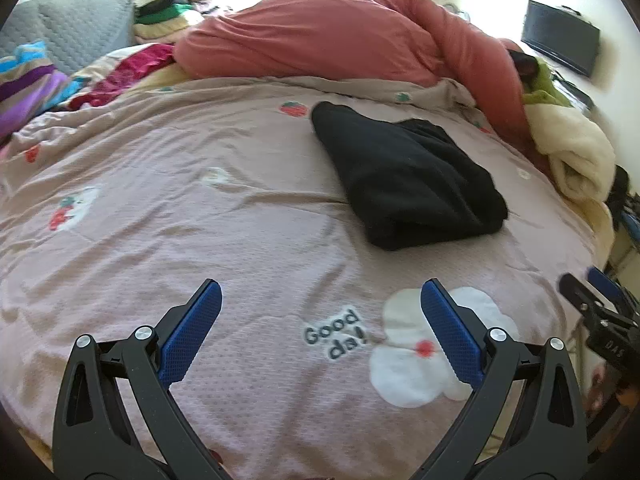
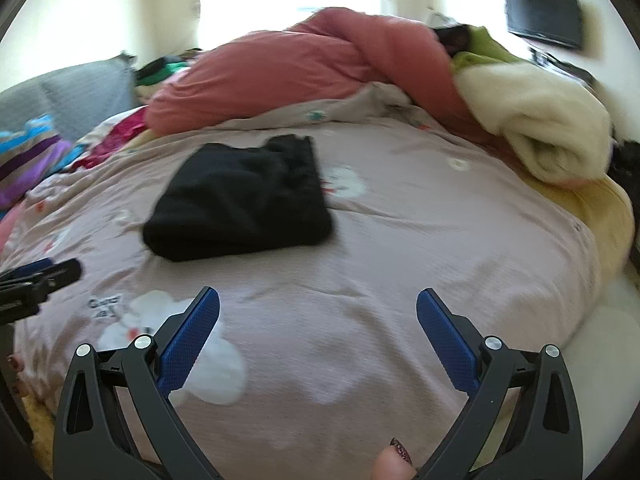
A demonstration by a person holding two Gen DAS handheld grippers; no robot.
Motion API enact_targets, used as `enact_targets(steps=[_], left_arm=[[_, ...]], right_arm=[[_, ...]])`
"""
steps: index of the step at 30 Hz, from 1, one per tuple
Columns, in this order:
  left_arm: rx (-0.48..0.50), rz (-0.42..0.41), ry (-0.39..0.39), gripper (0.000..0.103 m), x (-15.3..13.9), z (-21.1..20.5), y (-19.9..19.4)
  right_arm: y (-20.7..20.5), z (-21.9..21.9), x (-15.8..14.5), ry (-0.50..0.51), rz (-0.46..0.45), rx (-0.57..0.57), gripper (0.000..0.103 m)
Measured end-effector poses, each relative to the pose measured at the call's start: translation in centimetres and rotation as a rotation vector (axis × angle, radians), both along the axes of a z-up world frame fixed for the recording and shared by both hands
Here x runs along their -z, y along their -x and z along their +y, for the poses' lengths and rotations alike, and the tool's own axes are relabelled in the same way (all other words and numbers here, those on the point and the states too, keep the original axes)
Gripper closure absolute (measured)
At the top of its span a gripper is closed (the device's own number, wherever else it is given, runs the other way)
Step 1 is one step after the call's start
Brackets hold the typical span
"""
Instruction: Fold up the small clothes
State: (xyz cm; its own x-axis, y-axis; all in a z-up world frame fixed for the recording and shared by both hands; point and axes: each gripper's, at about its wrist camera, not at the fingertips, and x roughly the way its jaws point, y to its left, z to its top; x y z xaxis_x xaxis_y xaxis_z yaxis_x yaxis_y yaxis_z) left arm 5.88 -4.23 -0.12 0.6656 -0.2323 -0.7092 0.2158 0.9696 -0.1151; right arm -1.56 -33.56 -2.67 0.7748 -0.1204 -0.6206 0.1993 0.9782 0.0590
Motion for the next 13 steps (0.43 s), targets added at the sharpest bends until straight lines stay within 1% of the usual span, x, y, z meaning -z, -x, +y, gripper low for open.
enact_targets(steps=[2, 5, 7, 9, 11, 12, 13], left_arm=[[-0.023, -0.002, 0.002, 0.009, 0.0, 0.6, -0.1], [-0.059, 0.022, 0.035, 0.01, 0.0, 2.3, -0.9], [-0.108, 0.056, 0.044, 0.009, 0.1, 4.2, -2.2], [-0.161, 0.087, 0.067, 0.01, 0.1, 6.8, -3.6], [-0.258, 0.1, 0.069, 0.01, -0.2, 10.7, -5.2], [-0.306, 0.095, 0.064, 0.01, -0.5, 12.6, -5.9], [-0.373, 0.089, 0.044, 0.01, -0.9, 15.3, -6.8]], right_arm=[[0.6, -1.9, 0.3, -0.001, 0.016, 0.077, 0.005], [1.9, -5.9, 1.1, -0.005, 0.043, 0.227, 0.005], [3.0, -9.4, 1.7, -0.015, 0.056, 0.343, 0.005], [4.2, -14.1, 2.8, -0.024, 0.102, 0.5, 0.005], [5.8, -19.0, 3.7, -0.06, 0.13, 0.642, 0.005], [6.6, -21.6, 4.2, -0.044, 0.153, 0.731, 0.005], [6.6, -21.6, 4.2, -0.044, 0.153, 0.731, 0.005]])
